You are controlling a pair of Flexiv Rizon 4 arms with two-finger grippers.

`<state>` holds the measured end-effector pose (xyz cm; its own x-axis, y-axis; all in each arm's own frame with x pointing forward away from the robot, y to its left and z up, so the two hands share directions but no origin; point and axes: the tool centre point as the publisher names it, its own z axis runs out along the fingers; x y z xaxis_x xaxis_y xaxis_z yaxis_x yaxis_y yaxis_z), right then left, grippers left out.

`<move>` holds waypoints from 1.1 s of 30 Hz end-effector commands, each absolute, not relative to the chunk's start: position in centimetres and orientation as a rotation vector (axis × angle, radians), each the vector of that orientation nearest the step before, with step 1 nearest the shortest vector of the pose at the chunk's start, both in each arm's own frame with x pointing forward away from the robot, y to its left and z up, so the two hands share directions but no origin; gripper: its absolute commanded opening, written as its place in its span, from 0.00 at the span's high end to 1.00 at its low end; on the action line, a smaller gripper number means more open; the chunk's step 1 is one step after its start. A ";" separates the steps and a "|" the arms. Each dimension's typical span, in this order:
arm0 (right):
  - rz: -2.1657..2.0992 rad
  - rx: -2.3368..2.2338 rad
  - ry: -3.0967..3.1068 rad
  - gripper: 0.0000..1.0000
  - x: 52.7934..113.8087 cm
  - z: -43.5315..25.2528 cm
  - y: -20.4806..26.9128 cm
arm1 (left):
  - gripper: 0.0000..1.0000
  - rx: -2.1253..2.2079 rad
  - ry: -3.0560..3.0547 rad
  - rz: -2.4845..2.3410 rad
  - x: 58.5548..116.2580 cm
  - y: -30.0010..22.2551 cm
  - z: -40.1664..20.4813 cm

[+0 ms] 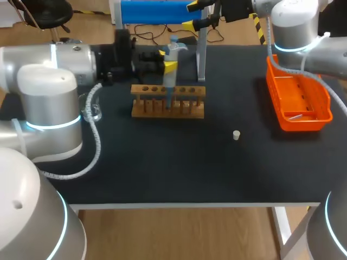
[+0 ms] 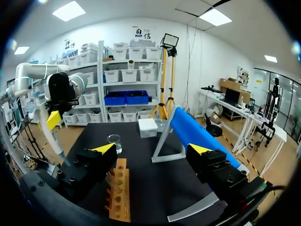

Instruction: Invert the test tube, pick up the pipette, mount the tip to pipette, aspirate from beaker and dispense into the tube, eject the tip, return the pipette, and cap with the stopper.

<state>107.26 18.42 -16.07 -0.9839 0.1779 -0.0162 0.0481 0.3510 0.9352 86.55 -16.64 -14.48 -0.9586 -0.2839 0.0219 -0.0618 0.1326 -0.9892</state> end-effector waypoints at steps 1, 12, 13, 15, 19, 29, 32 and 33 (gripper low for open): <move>1.713 0.207 2.491 0.00 107.3 -16.0 18.3 | 1.00 -0.391 2.259 -1.877 86.5 -11.4 -13.6; 1.713 0.207 2.491 0.00 107.3 -16.0 18.3 | 1.00 -0.653 2.245 -1.707 92.1 -5.8 -12.9; 1.713 0.207 2.491 0.00 107.3 -16.0 18.3 | 1.00 -0.676 2.240 -1.692 92.6 -5.5 -12.8; 1.713 0.207 2.491 0.00 107.3 -16.0 18.3 | 1.00 -0.734 2.231 -1.658 93.5 -4.8 -12.7; 1.713 0.207 2.491 0.00 107.3 -16.0 18.3 | 1.00 -0.805 2.153 -1.607 94.7 -4.0 -12.6; 1.713 0.207 2.491 0.00 107.3 -16.0 18.3 | 1.00 -0.944 2.049 -1.513 97.2 -3.9 -12.5; 1.713 0.207 2.491 0.00 107.3 -16.0 18.3 | 1.00 -0.995 2.017 -1.503 98.0 -3.9 -12.8; 1.713 0.207 2.491 0.00 107.3 -16.0 18.3 | 1.00 -1.006 2.016 -1.502 98.4 -4.0 -12.9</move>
